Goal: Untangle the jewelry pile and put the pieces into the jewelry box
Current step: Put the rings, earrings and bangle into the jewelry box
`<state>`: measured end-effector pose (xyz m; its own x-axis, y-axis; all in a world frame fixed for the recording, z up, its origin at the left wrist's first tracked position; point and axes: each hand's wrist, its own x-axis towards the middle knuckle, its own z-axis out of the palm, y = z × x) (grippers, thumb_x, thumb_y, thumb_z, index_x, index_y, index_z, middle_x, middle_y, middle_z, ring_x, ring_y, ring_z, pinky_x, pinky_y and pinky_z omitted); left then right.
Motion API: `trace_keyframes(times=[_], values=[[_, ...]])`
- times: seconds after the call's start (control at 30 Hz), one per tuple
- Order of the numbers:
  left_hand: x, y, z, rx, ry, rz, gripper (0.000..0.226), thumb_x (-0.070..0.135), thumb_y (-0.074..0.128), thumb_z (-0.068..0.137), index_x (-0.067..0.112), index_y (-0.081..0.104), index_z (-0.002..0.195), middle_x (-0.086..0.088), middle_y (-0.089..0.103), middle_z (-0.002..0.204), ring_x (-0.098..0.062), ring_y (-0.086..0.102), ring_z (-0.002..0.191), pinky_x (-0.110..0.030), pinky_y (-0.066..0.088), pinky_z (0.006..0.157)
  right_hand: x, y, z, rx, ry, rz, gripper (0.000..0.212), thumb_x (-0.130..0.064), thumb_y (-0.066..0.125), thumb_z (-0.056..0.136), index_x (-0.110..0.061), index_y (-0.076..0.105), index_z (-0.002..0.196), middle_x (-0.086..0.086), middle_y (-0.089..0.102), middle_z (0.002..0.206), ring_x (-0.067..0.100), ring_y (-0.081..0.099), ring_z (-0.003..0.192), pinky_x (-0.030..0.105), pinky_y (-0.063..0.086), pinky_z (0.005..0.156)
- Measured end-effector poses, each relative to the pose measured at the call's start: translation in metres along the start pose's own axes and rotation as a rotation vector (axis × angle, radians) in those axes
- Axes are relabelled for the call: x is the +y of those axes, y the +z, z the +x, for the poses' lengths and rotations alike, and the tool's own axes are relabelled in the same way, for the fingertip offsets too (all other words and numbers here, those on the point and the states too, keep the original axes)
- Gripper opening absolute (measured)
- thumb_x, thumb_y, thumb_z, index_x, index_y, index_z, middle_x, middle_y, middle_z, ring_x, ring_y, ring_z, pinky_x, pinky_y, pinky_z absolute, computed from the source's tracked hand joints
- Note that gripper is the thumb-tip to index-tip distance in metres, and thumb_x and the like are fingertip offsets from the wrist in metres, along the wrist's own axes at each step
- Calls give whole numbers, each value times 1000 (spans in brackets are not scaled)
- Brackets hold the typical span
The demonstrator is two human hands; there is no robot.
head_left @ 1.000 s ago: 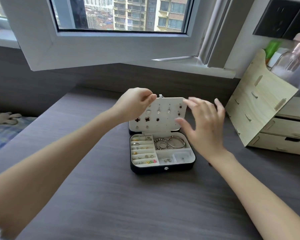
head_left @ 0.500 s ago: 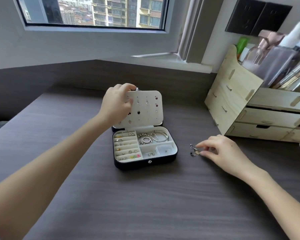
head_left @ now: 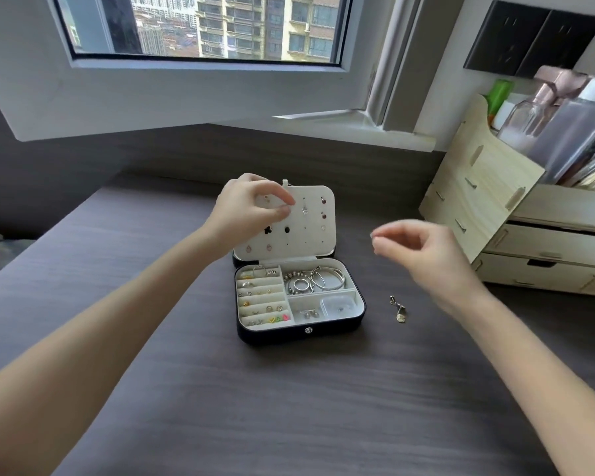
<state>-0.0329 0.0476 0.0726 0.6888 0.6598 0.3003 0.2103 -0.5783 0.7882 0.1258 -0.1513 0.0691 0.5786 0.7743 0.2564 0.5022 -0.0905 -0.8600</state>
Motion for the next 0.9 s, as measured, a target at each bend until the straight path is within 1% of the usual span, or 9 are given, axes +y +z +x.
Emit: trace_keyframes(times=[0.07, 0.13, 0.2, 0.23, 0.3, 0.43, 0.6, 0.73, 0.9], values=[[1, -1, -1, 4, 15, -31, 10, 29, 70, 83, 38, 67, 79, 1, 51, 117, -17, 44, 116, -18, 45, 66, -19, 15, 19, -86, 118, 262, 9, -4, 65, 85, -12, 68, 85, -1, 71, 71, 4, 61, 64, 20, 50, 66], [0, -1, -3, 20, 36, -71, 1, 33, 69, 83, 34, 69, 85, 3, 52, 116, -13, 46, 115, -26, 49, 76, -31, 35, 33, -204, 213, 433, 9, -3, 61, 87, -10, 66, 87, 0, 71, 71, 5, 60, 64, 20, 52, 65], [-3, 0, -4, 36, 60, -95, 7, 34, 68, 85, 29, 71, 88, 4, 54, 115, -10, 48, 113, -36, 48, 90, -37, 54, 41, -292, 257, 536, 8, -5, 62, 85, -10, 68, 88, 2, 71, 74, 6, 59, 63, 18, 52, 63], [-4, 1, -4, 46, 66, -112, 7, 33, 67, 85, 27, 71, 88, 4, 55, 114, -9, 49, 111, -38, 47, 93, -39, 62, 43, -316, 260, 580, 8, -8, 65, 81, -12, 70, 86, 2, 69, 75, 7, 58, 63, 18, 50, 62], [-5, -1, -5, 49, 60, -171, 7, 30, 66, 86, 25, 70, 85, 6, 56, 110, -8, 51, 107, -38, 48, 91, -40, 75, 47, -324, 260, 679, 11, -13, 68, 72, -14, 74, 81, 2, 66, 73, 8, 55, 61, 19, 48, 59], [-7, -6, -5, -6, 9, -276, 7, 25, 64, 89, 25, 70, 84, 7, 56, 112, -8, 53, 105, -31, 48, 85, -37, 87, 52, -283, 317, 851, 18, -9, 66, 69, -7, 70, 87, 2, 66, 69, 10, 57, 61, 19, 51, 60], [-10, -6, -6, -8, 11, -289, 7, 24, 67, 87, 26, 68, 80, 6, 57, 113, -7, 49, 111, -32, 45, 90, -40, 88, 53, -290, 321, 839, 18, -5, 64, 71, -4, 68, 88, 3, 68, 68, 10, 60, 62, 20, 53, 61], [-7, -9, -5, -42, -30, -350, 15, 17, 66, 87, 23, 66, 72, 8, 56, 109, -8, 49, 102, -26, 42, 77, -40, 85, 50, -294, 168, 676, 11, 2, 60, 84, -5, 68, 85, 5, 68, 71, 11, 60, 63, 21, 53, 62], [0, -8, -5, -64, -46, -335, 18, 11, 64, 87, 19, 63, 71, 9, 54, 104, 1, 48, 89, -16, 38, 67, -42, 84, 47, -215, -19, 472, 10, 7, 63, 82, -2, 67, 82, 7, 65, 68, 13, 54, 59, 23, 48, 59]])
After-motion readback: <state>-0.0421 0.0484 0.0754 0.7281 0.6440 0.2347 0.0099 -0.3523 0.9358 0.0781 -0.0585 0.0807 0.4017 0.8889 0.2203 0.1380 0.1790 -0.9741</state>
